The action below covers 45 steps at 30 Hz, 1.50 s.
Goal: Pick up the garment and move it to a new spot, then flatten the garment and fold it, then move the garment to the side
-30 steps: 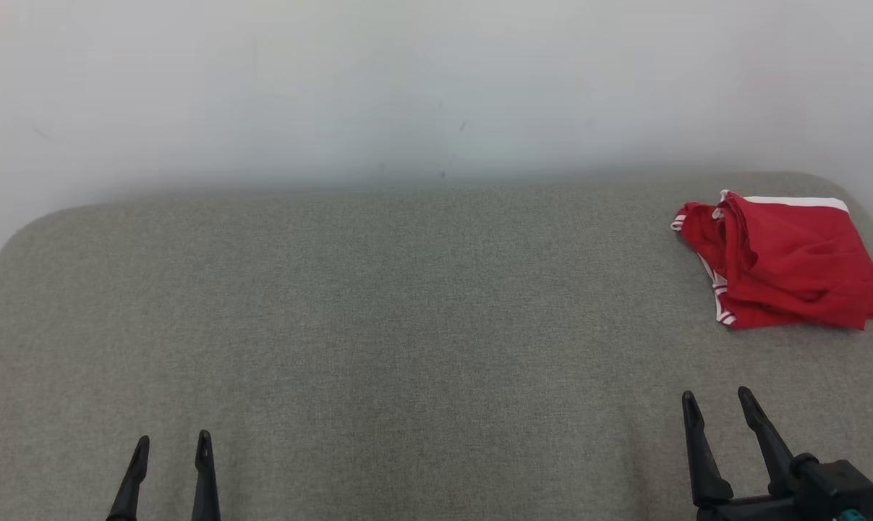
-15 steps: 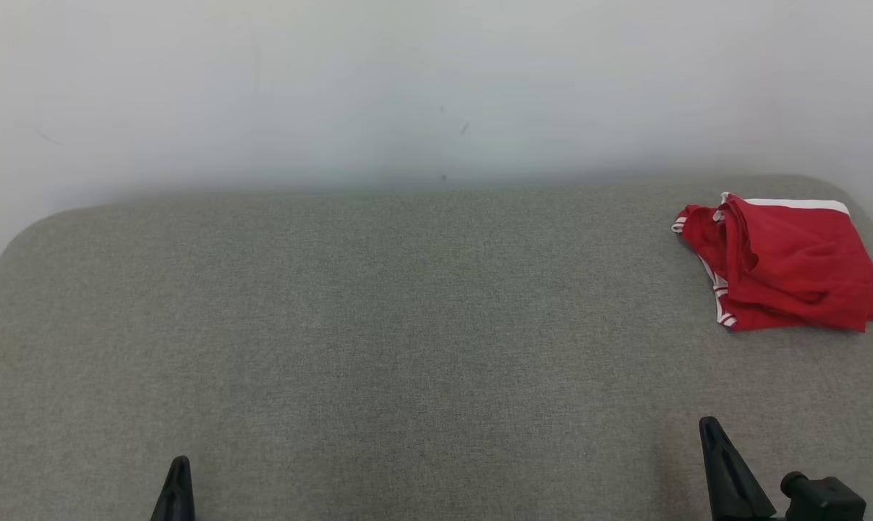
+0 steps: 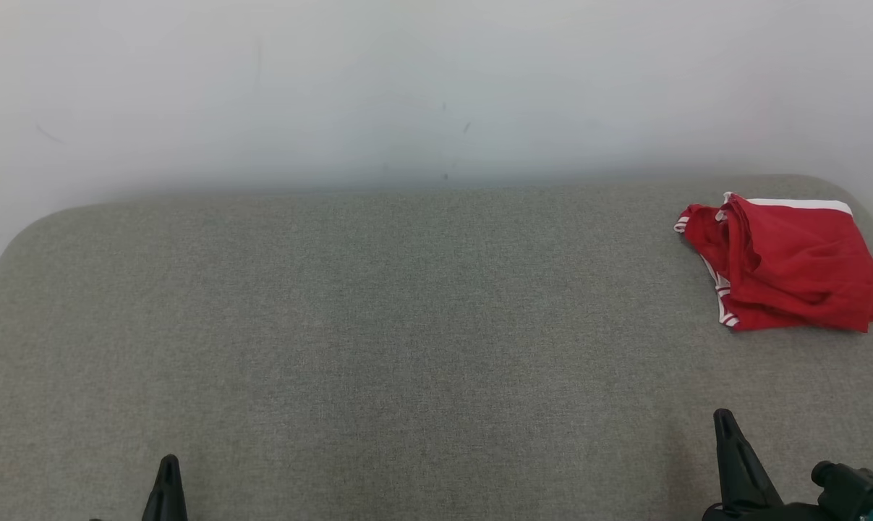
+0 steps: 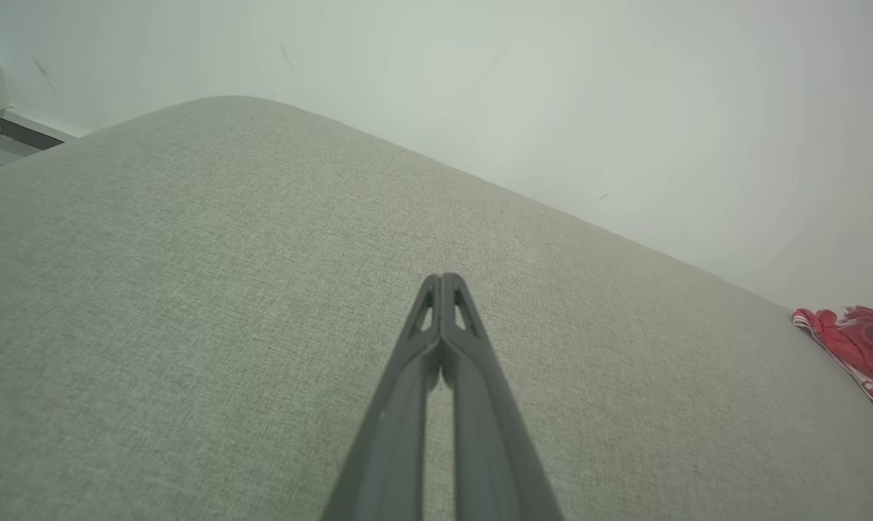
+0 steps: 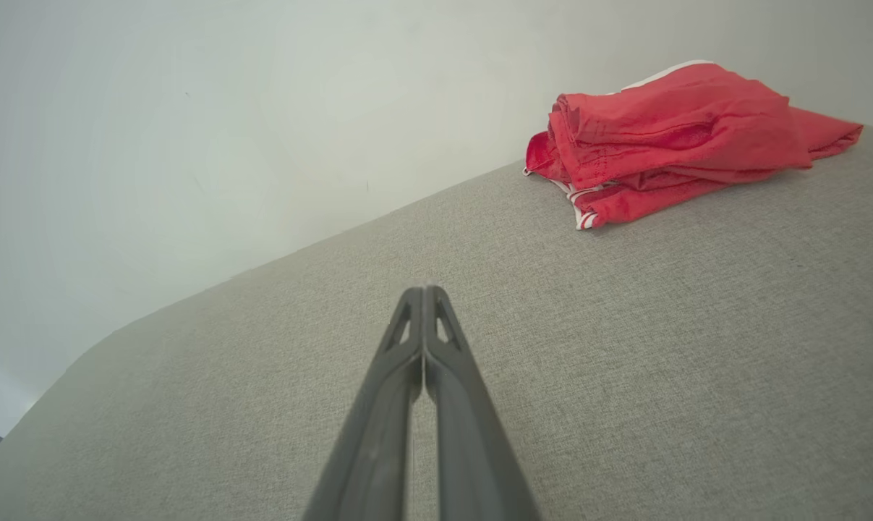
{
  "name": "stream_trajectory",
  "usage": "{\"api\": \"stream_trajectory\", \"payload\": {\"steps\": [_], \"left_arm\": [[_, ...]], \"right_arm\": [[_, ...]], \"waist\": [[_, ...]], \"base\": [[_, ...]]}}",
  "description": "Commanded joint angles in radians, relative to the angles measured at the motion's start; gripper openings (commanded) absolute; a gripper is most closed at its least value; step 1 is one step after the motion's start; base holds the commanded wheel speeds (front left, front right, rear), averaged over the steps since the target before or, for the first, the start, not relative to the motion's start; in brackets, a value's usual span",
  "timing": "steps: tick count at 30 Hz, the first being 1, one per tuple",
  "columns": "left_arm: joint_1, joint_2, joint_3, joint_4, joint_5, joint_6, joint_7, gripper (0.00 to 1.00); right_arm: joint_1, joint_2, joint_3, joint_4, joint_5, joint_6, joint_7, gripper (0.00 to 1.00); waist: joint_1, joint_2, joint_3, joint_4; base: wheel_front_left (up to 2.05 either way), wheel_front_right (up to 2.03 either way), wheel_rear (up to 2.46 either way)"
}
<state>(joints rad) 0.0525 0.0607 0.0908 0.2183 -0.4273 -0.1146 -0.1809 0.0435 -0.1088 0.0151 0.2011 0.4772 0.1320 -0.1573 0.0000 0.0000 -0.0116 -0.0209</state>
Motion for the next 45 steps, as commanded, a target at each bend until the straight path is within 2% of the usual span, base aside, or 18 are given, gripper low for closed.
{"api": "stream_trajectory", "payload": {"steps": [1,16,45], "left_arm": [[-0.031,0.001,0.003,-0.013,-0.05,-0.004,0.01,0.0],[-0.061,-0.001,0.006,-0.006,-0.303,-0.007,0.073,0.0],[-0.105,-0.005,0.014,0.006,-0.654,-0.011,0.162,0.0]], "right_arm": [[-0.026,0.0,-0.009,-0.012,0.051,0.0,0.01,0.0],[-0.057,0.011,-0.033,0.0,0.294,-0.001,0.066,0.0],[-0.096,0.027,-0.069,0.016,0.633,-0.001,0.146,0.0]], "waist": [[0.0,0.0,0.0,0.0],[0.0,0.0,0.002,0.003],[0.0,0.0,0.006,0.009]], "base": [[0.0,0.0,0.0],[0.0,0.0,0.0],[0.0,0.0,0.0]]}}
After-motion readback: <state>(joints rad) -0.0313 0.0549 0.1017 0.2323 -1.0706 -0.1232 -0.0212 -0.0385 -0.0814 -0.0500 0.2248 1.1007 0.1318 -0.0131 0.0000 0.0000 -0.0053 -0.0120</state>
